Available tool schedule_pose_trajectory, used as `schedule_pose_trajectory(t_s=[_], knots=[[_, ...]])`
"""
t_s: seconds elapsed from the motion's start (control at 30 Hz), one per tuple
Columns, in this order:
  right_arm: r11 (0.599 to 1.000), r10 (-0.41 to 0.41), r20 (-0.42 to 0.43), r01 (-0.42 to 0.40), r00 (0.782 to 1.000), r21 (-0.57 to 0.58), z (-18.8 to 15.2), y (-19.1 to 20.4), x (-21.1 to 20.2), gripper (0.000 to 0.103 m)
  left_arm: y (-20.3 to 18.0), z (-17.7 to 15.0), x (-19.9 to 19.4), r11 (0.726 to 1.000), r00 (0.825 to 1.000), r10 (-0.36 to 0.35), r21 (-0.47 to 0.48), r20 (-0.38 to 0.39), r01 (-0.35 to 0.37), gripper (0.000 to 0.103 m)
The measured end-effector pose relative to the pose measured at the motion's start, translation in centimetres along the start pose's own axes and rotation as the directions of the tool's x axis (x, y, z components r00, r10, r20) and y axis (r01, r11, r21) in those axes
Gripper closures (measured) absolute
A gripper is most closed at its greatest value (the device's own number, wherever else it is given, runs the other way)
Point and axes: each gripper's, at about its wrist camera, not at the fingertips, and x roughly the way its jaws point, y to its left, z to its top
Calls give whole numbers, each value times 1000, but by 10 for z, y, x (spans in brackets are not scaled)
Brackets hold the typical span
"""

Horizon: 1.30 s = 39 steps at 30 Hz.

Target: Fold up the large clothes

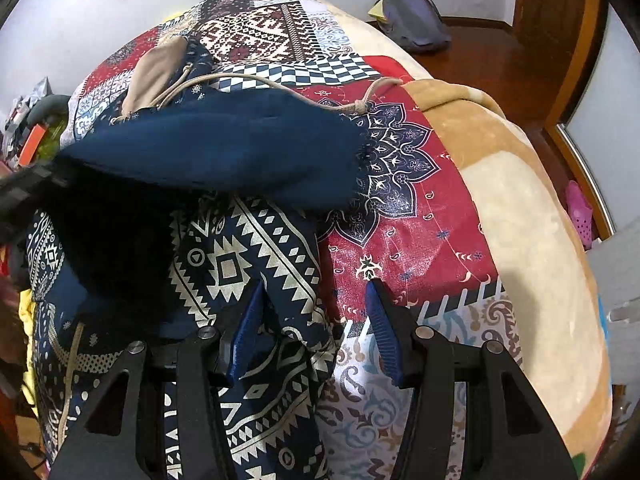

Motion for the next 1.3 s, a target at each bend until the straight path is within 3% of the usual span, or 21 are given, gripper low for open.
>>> schedule_pose_trajectory(t_s=[0.17,0.37,0.53,0.67,0.83,1.07,1.3], knots=[[999,-29,-3,29,1000,-18,0,3,0,54,34,-9,-47,995,994,83,-61,78,-78,96],[999,-39,0,39,999,-31,0,9,3,48,74,-45,-66,982,996,81,-174,43,-73,95],[997,-57,-6,57,998,-51,0,14,6,48,94,-95,-58,964,996,80,-251,-44,-88,75],[995,-75,-12,74,997,-61,-1,16,7,48,103,-130,-39,954,986,54,-285,-157,-98,55],[998,-62,-37,61,997,-32,1,14,5,48,94,-136,-44,965,983,80,-233,-164,-117,50],[999,-39,0,39,999,-26,1,19,-18,48,55,-103,-73,991,993,105,-74,-60,-110,44],[997,-13,54,17,998,-77,2,36,-38,48,16,-70,-40,998,995,51,36,-80,-49,43]])
